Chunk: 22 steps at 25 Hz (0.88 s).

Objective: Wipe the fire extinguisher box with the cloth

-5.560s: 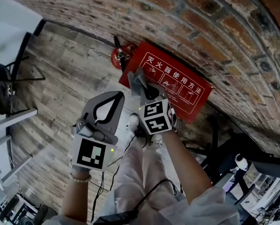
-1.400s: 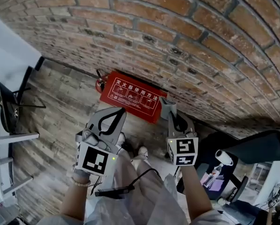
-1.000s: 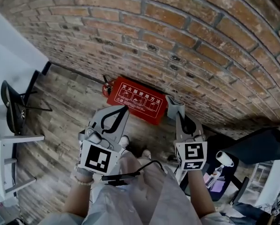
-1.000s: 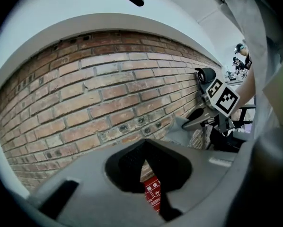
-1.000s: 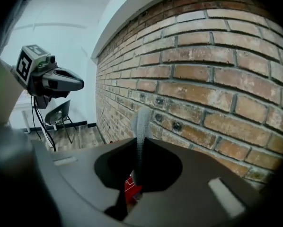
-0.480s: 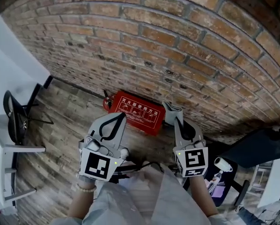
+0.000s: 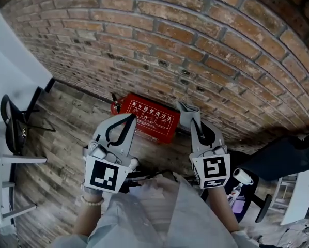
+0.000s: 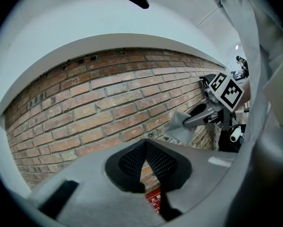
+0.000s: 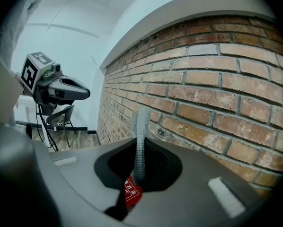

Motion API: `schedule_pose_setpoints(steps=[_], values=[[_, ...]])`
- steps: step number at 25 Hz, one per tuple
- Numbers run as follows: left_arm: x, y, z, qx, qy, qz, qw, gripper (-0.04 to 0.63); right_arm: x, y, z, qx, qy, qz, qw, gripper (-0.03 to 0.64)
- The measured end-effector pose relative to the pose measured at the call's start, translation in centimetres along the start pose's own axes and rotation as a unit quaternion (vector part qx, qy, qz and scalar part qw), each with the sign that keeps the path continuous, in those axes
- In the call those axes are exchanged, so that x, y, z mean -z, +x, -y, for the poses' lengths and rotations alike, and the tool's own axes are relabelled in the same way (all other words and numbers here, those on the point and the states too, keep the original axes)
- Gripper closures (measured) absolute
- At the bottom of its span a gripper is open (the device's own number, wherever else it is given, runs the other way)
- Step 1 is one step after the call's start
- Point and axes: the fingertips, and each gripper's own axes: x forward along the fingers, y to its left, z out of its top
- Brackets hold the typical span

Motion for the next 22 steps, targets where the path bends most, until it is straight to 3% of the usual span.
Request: schedule_pose_setpoints(steps=[22], values=[[0.4, -1.2, -0.1, -0.005, 0.002, -0.006, 1.0000, 0.598, -0.3, -0.4, -1.1, -0.003, -0.003, 0.001, 1.000, 0.599]])
